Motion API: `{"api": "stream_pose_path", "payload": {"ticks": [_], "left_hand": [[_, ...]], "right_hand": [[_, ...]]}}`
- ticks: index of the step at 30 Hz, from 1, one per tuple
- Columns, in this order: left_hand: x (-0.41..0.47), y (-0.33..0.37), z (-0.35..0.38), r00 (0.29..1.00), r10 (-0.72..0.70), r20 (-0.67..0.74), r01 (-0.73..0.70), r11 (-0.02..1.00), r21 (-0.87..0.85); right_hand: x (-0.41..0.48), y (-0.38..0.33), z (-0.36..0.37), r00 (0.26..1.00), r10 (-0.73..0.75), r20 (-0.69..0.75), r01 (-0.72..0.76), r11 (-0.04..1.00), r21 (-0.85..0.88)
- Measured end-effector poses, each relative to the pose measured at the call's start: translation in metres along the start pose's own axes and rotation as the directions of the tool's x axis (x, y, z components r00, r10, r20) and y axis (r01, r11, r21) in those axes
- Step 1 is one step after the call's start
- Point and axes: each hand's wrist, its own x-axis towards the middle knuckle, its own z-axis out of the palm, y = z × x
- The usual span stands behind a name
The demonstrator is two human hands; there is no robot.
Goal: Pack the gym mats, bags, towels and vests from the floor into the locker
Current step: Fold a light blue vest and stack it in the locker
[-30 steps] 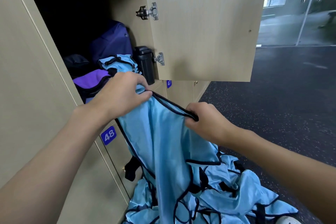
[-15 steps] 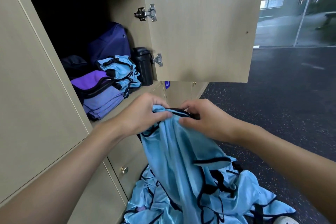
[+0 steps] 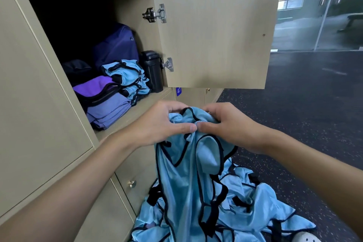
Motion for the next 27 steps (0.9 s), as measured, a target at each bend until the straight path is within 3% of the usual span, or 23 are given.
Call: {"api": "stream_pose_path", "payload": {"ticks": [3,10,15,22,27], "left_hand": [[0.001,-0.002,-0.006,0.997,-0.032,-0.065,0.035,0.998,0.046],[-0.002,-0.003,-0.007,0.989,0.028,-0.147,-0.008,0.991,0.136],[-0.002,0.003,0.004,0.983,0.088,-0.161,-0.079,0.995,0.062],[0.005,0.0,0.028,0.979,0.063,-0.195,-0.026,0.982,0.187],[0.008,0.003,0.026,0.947,-0.006,-0.323,0.033,0.996,0.08]], "right_hand": [[-0.001,0.001,-0.003,0.999,0.054,-0.002,-0.053,0.986,0.155],[0.003,0.006,-0.011,0.988,0.1,-0.115,-0.075,0.976,0.203],[0.007,0.003,-0.007,0.967,0.133,-0.218,-0.068,0.956,0.284],[0.012,0.0,-0.003,0.92,0.2,-0.337,-0.061,0.922,0.382],[0.014,0.002,-0.005,0.892,0.264,-0.366,-0.109,0.913,0.393]]}}
